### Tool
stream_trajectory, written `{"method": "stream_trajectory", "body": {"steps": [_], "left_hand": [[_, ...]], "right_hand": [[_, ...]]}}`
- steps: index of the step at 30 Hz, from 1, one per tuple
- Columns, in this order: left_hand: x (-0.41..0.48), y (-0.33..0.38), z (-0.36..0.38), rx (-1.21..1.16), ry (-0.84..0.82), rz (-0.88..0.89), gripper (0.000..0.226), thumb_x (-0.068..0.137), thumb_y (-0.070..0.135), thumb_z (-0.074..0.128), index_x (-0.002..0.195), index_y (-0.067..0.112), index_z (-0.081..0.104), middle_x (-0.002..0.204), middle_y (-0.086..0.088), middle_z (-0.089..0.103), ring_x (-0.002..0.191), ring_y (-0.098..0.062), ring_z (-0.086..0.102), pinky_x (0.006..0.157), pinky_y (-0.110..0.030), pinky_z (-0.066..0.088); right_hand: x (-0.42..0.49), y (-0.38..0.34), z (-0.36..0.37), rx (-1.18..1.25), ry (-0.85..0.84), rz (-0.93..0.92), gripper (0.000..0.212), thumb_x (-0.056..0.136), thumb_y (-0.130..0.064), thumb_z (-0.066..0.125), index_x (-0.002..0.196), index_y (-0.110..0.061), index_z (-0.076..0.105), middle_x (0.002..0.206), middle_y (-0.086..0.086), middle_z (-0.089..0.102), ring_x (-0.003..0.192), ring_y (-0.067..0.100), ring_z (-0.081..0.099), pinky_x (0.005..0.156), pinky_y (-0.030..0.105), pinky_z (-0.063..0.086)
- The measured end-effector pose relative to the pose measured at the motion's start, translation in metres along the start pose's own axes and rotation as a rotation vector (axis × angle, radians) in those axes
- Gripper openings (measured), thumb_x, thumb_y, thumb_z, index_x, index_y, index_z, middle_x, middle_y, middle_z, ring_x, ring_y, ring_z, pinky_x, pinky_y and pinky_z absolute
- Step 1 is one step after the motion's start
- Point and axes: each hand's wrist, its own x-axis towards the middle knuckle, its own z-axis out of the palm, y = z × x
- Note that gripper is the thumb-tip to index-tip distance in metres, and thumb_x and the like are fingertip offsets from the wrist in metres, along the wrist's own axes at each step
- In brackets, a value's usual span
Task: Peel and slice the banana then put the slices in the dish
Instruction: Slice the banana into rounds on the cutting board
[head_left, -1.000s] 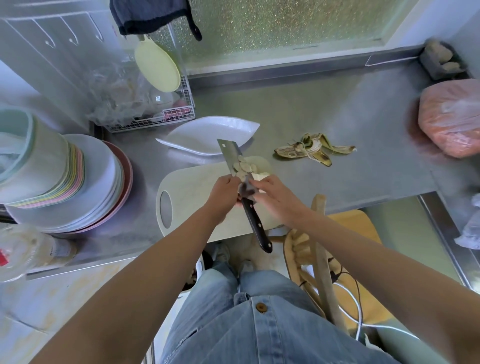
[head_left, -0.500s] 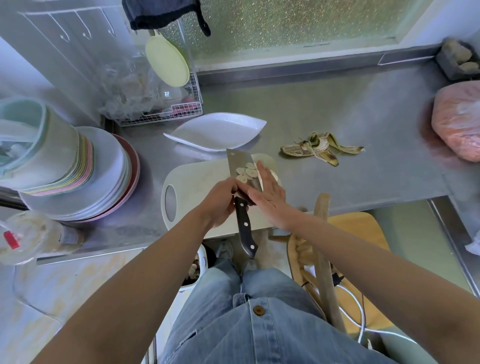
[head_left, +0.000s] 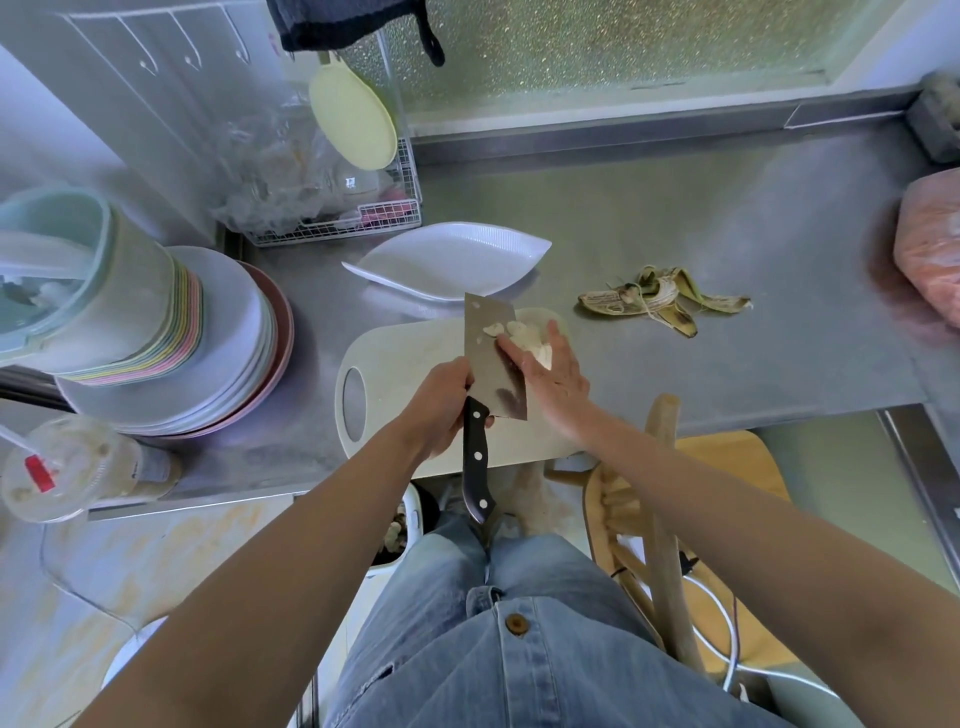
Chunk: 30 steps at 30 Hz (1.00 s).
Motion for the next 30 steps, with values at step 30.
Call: {"method": "stream_trajectory", "body": {"steps": [30], "left_hand": [[0.007,-0.005,-0.013,0.107,-0.052,0.006,0.018,0.082,0.004,0.030,0.083,0.006,0.048,0.068,-0.011,0.041,0.055,-0.023,0.040,0.053,-0.031,0.044]], "right_hand": [[0.028,0.014,-0.006,-0.321,0.055,0.057,0.050,0.098,-0.055,0.008,0.147,-0.049,0.012,0.154,-0.007,-0.031,0.138,0.015,-0.036,0.110,0.046,-0.022]]}}
